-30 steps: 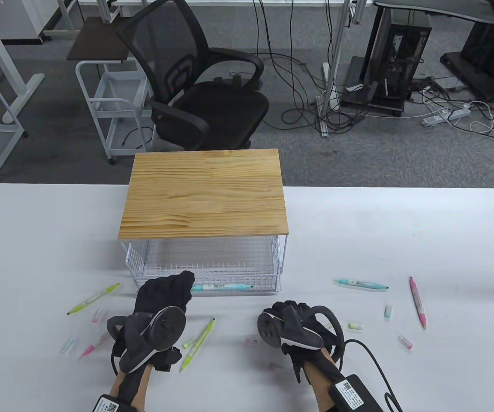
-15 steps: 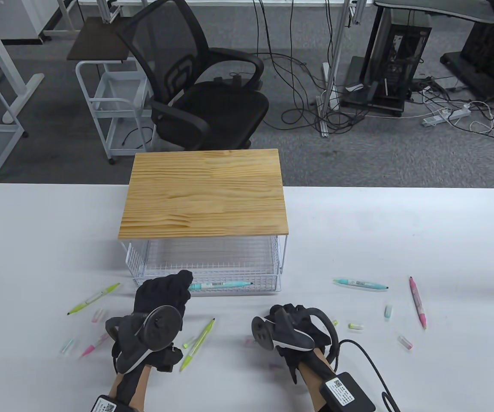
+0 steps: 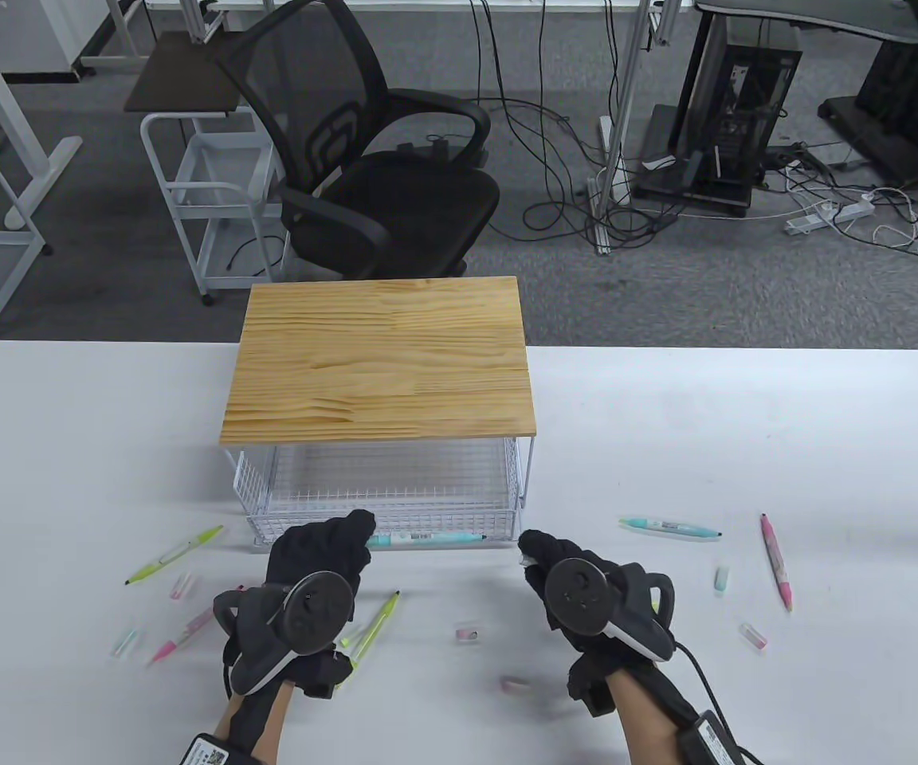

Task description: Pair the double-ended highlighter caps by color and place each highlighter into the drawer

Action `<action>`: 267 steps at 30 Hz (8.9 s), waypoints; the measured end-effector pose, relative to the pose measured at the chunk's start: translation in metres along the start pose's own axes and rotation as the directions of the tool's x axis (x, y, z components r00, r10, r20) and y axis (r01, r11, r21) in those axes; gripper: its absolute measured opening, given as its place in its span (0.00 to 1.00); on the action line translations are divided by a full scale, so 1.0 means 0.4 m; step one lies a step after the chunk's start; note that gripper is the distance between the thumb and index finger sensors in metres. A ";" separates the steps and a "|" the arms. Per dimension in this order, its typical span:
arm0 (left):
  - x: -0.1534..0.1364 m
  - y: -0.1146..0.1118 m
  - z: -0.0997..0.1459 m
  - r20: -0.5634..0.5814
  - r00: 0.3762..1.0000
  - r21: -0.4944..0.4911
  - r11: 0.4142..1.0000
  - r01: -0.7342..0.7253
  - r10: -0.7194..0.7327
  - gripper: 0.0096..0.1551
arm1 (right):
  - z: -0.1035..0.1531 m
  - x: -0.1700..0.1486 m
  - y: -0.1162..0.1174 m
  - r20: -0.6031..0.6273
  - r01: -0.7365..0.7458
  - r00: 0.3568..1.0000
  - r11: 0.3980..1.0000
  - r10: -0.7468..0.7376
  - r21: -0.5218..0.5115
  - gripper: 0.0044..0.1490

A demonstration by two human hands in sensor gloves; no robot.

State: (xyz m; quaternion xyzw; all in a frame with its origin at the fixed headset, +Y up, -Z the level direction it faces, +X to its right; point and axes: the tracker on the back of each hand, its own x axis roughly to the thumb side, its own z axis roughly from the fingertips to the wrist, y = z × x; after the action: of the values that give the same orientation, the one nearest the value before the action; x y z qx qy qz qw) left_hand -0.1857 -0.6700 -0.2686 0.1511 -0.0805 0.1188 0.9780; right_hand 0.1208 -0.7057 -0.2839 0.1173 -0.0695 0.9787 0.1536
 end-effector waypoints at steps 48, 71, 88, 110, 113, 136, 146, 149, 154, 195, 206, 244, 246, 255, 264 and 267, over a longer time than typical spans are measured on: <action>0.075 -0.040 0.010 0.091 0.995 -0.056 0.998 0.041 -0.035 0.27 | 0.020 0.035 -0.060 0.127 0.181 0.976 0.983 -0.175 -0.036 0.32; 0.106 -0.058 0.030 0.181 0.961 0.078 0.977 0.199 -0.211 0.27 | 0.024 0.041 -0.052 0.152 0.102 0.984 0.993 -0.092 -0.057 0.31; 0.106 -0.060 0.032 0.189 0.958 0.108 0.974 0.198 -0.216 0.27 | 0.026 0.041 -0.053 0.171 0.117 0.980 0.992 -0.106 -0.055 0.31; 0.061 -0.052 0.015 0.099 0.983 0.060 0.987 0.152 -0.158 0.27 | 0.025 0.005 -0.077 0.132 0.107 0.986 0.993 -0.100 -0.041 0.36; 0.037 -0.025 -0.007 0.035 0.991 0.085 0.988 0.127 -0.130 0.27 | 0.029 -0.014 -0.093 0.113 0.133 0.986 0.989 -0.124 -0.068 0.36; 0.039 -0.162 -0.220 -0.177 0.904 -0.311 0.894 0.323 -0.388 0.27 | 0.035 -0.046 -0.119 0.094 0.146 0.986 0.983 -0.136 -0.110 0.37; 0.062 -0.177 -0.231 -0.155 0.889 -0.378 0.858 0.349 -0.430 0.27 | 0.034 -0.033 -0.115 0.106 0.137 0.986 0.986 -0.127 -0.091 0.37; 0.066 -0.174 -0.228 -0.154 0.881 -0.367 0.854 0.369 -0.447 0.28 | 0.035 -0.031 -0.115 0.110 0.142 0.985 0.986 -0.132 -0.090 0.37; 0.074 -0.149 -0.206 -0.121 0.906 -0.313 0.882 0.352 -0.405 0.33 | 0.036 -0.030 -0.115 0.113 0.133 0.986 0.987 -0.123 -0.091 0.37; 0.059 -0.289 -0.076 0.088 0.778 -0.637 0.565 0.524 -0.622 0.39 | 0.031 -0.063 -0.106 0.036 0.036 0.999 0.997 -0.033 -0.068 0.38; 0.069 -0.300 -0.074 0.084 0.777 -0.650 0.557 0.517 -0.623 0.36 | 0.030 -0.067 -0.104 0.024 0.026 0.999 0.998 -0.025 -0.061 0.38; 0.122 -0.159 -0.091 -0.026 0.919 -0.585 0.751 0.305 -0.393 0.29 | 0.026 -0.099 -0.071 -0.038 -0.097 0.994 0.993 0.099 0.060 0.36; 0.129 -0.121 -0.090 -0.032 0.939 -0.539 0.797 0.273 -0.343 0.28 | 0.024 -0.105 -0.058 -0.048 -0.159 0.985 0.980 0.165 0.116 0.37; 0.147 -0.021 -0.069 -0.001 0.975 -0.335 0.918 0.211 -0.224 0.25 | 0.019 -0.137 0.040 -0.021 -0.424 0.883 0.816 0.469 0.394 0.42; 0.143 -0.050 -0.067 0.046 0.976 -0.265 0.940 0.216 -0.211 0.26 | 0.017 -0.129 0.107 0.024 -0.529 0.819 0.738 0.573 0.419 0.41; 0.135 -0.050 -0.064 0.050 0.978 -0.186 0.960 0.210 -0.204 0.26 | 0.015 -0.128 0.114 0.032 -0.539 0.811 0.726 0.584 0.428 0.41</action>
State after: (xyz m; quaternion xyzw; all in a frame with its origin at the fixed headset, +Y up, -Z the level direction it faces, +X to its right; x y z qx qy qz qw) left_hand -0.1256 -0.6693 -0.2880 0.0665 -0.0900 0.0055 0.9937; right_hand 0.1550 -0.7642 -0.2954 0.0690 0.1171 0.9751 -0.1752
